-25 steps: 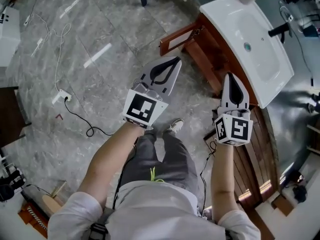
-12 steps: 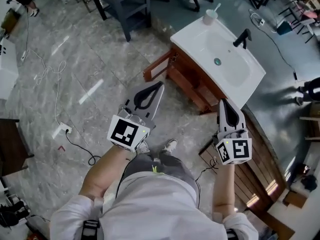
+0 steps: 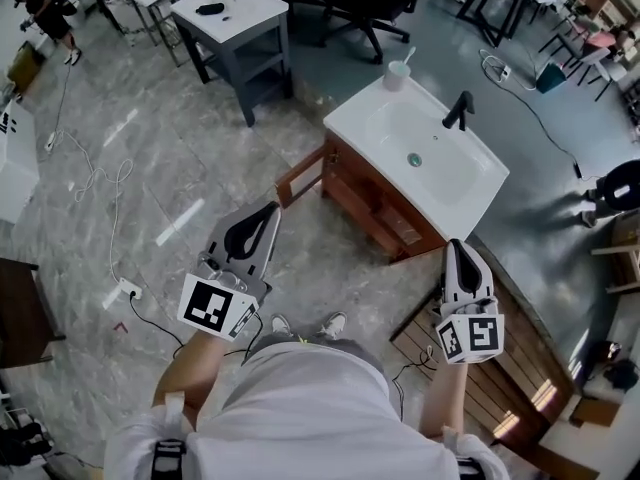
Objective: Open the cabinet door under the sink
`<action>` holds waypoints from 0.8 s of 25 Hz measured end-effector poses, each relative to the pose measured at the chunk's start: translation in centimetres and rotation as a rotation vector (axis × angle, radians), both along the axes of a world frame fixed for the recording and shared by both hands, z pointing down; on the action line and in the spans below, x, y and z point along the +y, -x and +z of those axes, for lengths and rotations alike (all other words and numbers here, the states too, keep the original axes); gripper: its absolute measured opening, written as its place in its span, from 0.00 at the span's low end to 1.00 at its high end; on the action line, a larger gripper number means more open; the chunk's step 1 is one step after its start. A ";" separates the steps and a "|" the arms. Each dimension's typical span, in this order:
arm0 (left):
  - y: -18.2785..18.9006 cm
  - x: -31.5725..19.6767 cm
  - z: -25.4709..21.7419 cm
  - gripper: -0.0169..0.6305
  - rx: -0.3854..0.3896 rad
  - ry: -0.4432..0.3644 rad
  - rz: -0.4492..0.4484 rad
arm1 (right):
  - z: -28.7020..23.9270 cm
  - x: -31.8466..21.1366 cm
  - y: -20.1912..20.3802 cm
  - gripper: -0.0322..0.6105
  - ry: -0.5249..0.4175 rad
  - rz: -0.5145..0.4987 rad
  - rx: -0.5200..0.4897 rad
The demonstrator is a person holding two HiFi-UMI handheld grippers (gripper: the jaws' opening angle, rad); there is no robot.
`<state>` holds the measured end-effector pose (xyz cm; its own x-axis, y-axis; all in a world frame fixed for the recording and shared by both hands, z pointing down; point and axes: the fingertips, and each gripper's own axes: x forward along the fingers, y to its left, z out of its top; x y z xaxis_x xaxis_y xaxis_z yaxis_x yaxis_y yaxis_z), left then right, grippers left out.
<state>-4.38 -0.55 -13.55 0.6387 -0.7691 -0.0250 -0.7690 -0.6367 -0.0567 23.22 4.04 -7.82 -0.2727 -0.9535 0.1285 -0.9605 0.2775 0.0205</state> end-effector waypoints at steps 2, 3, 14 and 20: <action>0.6 0.6 -0.2 0.05 0.007 0.009 -0.023 | -0.7 0.1 -0.3 0.10 -0.005 -0.014 -0.010; 0.9 0.9 -0.4 0.05 0.012 0.013 -0.036 | -1.0 0.2 -0.3 0.10 -0.008 -0.021 -0.010; 0.8 1.7 0.7 0.05 0.062 0.036 -0.148 | -2.8 -1.3 0.7 0.10 -0.057 -0.080 -0.070; -0.7 1.6 0.3 0.05 0.072 0.021 -0.137 | -2.8 -1.3 0.4 0.10 -0.058 -0.102 -0.058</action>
